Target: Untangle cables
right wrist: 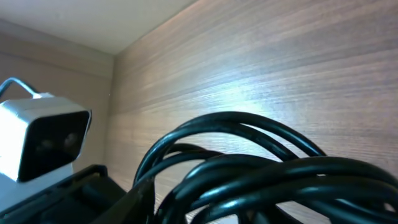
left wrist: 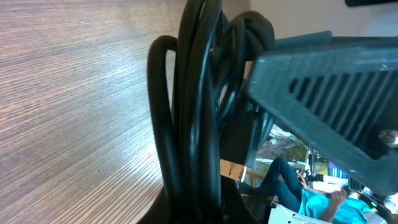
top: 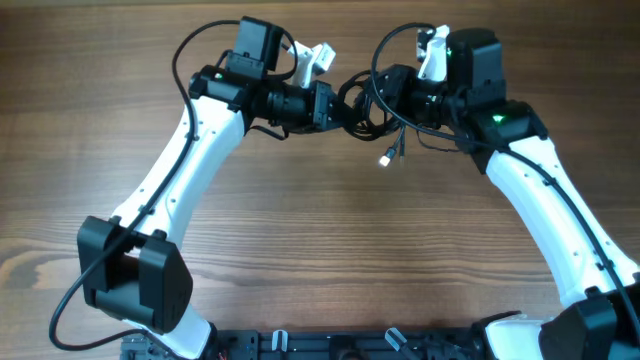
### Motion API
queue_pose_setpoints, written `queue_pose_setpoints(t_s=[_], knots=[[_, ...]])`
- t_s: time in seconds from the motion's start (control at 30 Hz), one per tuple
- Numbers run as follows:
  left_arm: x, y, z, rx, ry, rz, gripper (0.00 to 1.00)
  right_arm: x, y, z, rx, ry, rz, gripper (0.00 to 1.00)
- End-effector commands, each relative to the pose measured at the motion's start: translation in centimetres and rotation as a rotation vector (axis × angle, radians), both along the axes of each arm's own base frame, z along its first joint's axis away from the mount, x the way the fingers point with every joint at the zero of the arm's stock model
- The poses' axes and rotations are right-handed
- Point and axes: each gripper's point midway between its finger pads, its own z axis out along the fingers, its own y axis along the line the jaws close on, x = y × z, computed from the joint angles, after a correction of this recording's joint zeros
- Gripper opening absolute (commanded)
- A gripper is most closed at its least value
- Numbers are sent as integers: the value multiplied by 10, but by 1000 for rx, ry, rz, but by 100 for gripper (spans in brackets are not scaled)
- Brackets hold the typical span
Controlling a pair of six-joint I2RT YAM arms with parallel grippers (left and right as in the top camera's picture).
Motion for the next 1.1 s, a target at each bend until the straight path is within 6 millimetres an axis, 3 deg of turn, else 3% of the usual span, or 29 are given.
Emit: queue_pose_setpoints(t_s=[0.0,0.13,0.27,0.47,0.7,1.07], knots=[[-16,-18,14,-57,-14,-71,4,7,3,-4,1,9,-5,33],[-7,-15,7,-1,-46,-32,4,11,-4,2,-13,-32,-7,22],[3,-7,-3,65,-68,16,4,17,-26,11,-8,-55,-44,4],[9,-2,-8,109,-85,46,8,14,-47,35,68,-89,-35,4],[9,-2,-8,108,-85,46,44,4,-39,38,117,-63,22,4],[15,-5,-4,95,-123,50,47,-8,-35,31,131,-2,52,4]])
